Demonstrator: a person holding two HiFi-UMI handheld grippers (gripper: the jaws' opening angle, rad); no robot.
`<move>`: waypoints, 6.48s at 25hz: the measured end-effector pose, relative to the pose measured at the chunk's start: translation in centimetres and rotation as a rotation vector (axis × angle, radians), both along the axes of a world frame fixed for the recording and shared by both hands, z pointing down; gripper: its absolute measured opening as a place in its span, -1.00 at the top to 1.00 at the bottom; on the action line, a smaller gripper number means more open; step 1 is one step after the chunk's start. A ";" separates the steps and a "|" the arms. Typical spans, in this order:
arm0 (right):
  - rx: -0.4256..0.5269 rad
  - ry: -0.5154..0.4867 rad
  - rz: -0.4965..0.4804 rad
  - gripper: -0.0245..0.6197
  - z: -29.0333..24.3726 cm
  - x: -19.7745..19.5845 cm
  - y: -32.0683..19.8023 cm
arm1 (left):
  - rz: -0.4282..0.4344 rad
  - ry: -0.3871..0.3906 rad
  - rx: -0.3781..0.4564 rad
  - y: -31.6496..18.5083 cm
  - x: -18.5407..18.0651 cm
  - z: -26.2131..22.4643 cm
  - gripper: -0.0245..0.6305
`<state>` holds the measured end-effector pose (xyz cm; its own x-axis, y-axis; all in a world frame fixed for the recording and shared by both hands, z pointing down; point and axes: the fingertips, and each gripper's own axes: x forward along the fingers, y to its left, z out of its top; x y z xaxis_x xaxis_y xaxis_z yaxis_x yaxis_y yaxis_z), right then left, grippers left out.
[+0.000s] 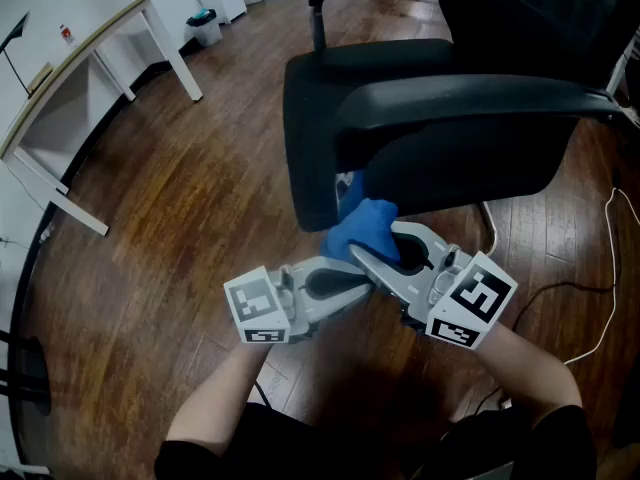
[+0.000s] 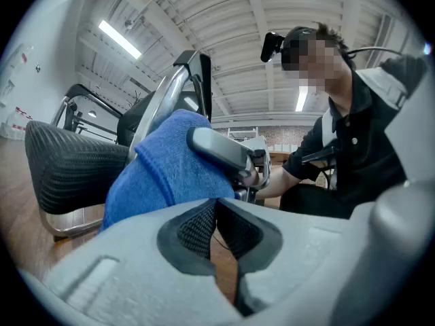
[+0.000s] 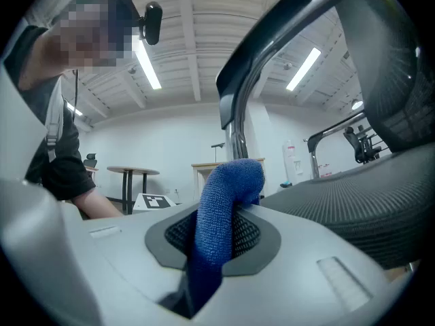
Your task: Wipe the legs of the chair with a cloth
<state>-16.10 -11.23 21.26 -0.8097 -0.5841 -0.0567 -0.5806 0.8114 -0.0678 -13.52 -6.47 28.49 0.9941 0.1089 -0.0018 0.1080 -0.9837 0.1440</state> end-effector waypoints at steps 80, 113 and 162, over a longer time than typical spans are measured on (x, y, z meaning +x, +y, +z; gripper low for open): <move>0.019 0.068 -0.142 0.76 3.7 -0.8 0.5 | 0.268 -0.191 -0.044 7.1 0.2 5.3 0.93; -0.628 0.412 0.119 0.75 34.3 8.2 -3.3 | 0.223 -0.281 -0.055 6.7 -0.5 6.5 0.93; -0.692 0.429 0.508 0.76 41.5 19.0 -3.8 | 0.252 -0.234 -0.127 6.7 7.1 12.0 0.93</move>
